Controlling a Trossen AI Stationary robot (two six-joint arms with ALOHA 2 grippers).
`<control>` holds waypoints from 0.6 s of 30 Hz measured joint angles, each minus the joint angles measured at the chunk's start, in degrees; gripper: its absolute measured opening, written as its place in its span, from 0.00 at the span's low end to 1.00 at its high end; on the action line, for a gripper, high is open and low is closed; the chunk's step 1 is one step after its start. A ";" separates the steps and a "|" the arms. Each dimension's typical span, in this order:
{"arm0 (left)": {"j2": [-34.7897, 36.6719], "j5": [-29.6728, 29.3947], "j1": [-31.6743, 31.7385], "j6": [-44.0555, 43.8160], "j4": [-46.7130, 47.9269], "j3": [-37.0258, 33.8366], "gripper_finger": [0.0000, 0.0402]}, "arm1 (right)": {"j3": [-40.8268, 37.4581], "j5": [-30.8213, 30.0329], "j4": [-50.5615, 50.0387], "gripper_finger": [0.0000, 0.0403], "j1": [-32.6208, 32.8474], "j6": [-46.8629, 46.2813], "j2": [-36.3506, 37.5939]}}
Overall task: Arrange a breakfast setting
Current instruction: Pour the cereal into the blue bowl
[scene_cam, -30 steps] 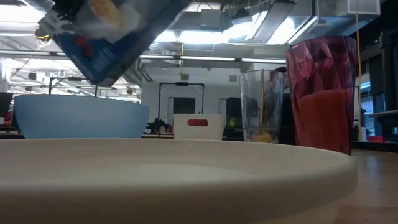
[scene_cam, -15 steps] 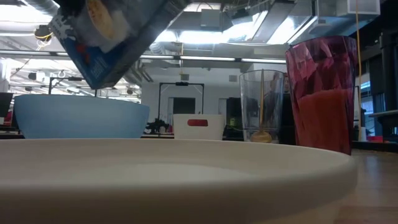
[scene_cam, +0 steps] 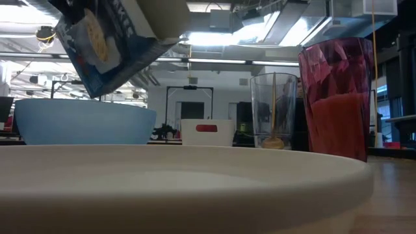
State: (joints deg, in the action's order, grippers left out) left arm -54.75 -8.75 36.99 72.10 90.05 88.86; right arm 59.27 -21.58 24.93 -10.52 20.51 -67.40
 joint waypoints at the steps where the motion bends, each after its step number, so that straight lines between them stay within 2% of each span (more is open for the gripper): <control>1: -0.01 -0.02 -0.02 0.70 -0.01 0.00 0.23 | 0.00 0.00 -0.01 0.04 -0.02 -0.67 -0.54; 7: 1.32 0.30 -2.94 1.26 -0.32 -1.35 0.23 | 0.00 0.07 -0.02 0.04 -0.02 -3.43 -3.23; 11: 3.75 4.51 -3.57 0.34 0.01 -4.31 0.23 | 0.00 0.08 -0.08 0.04 -0.02 -3.77 -4.59; 14: 5.32 5.22 -5.48 0.91 -0.04 -6.87 0.23 | 0.00 0.09 -0.01 0.04 0.00 -3.77 -5.48; 18: 7.83 0.33 -8.93 0.55 0.06 -9.72 0.23 | 0.00 0.11 -0.05 0.04 0.00 -3.78 -6.57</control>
State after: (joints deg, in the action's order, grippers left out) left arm -46.92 -8.41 28.06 72.65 90.11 79.14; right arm 59.27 -21.47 24.87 -10.52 16.72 -73.97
